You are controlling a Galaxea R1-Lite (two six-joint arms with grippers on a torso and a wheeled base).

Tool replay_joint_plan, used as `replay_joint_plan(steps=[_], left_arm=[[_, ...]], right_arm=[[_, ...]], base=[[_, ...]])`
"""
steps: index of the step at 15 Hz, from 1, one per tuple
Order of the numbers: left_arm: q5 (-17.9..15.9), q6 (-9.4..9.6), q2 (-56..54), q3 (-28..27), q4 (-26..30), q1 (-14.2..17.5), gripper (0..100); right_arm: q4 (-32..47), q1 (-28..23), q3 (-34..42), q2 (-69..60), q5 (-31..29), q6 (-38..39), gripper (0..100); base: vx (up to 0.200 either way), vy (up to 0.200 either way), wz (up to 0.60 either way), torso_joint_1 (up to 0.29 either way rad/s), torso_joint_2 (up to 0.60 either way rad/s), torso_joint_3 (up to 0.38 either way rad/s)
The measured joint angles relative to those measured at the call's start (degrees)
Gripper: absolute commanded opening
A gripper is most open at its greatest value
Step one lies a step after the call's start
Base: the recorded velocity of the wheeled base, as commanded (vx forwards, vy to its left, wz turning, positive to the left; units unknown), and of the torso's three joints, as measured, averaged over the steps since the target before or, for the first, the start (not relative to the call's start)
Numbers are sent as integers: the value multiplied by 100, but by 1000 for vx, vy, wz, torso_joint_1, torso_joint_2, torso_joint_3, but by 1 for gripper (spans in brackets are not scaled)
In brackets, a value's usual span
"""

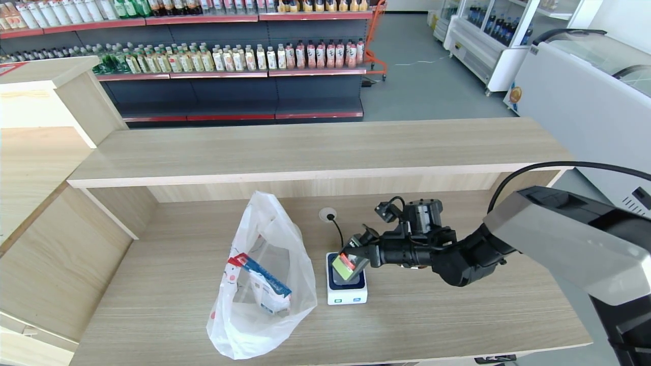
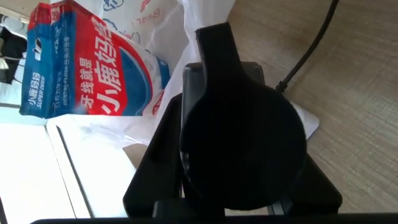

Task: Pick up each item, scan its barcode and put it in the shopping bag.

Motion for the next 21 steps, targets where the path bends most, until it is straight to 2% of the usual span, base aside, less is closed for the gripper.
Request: replay_joint_plan(steps=[5,10,11,15,18,21], left_arm=[[0,0,0,0,0,0,100],[2,0,0,0,0,0,100],[2,0,0,0,0,0,100],[2,-16,0,0,0,0,100],[0,-11,0,0,0,0,100],[0,9,0,0,0,0,100]], right_arm=[[13,44,-68,66,-9,55,0],[18,-265,668,-916,95,684,0],[11,-428,856,-1217,134,618,0],[11,-1230,1680,-2520,266,-845,0],[216,-1506,2493,-3621,350,-1087,0],[892,-1593,3206,-4703,358,-1154,0]], base=[[0,0,0,0,0,0],[0,0,0,0,0,0],[0,0,0,0,0,0],[0,0,0,0,0,0],[0,0,0,0,0,0],[-67,0,0,-1,-1,4]])
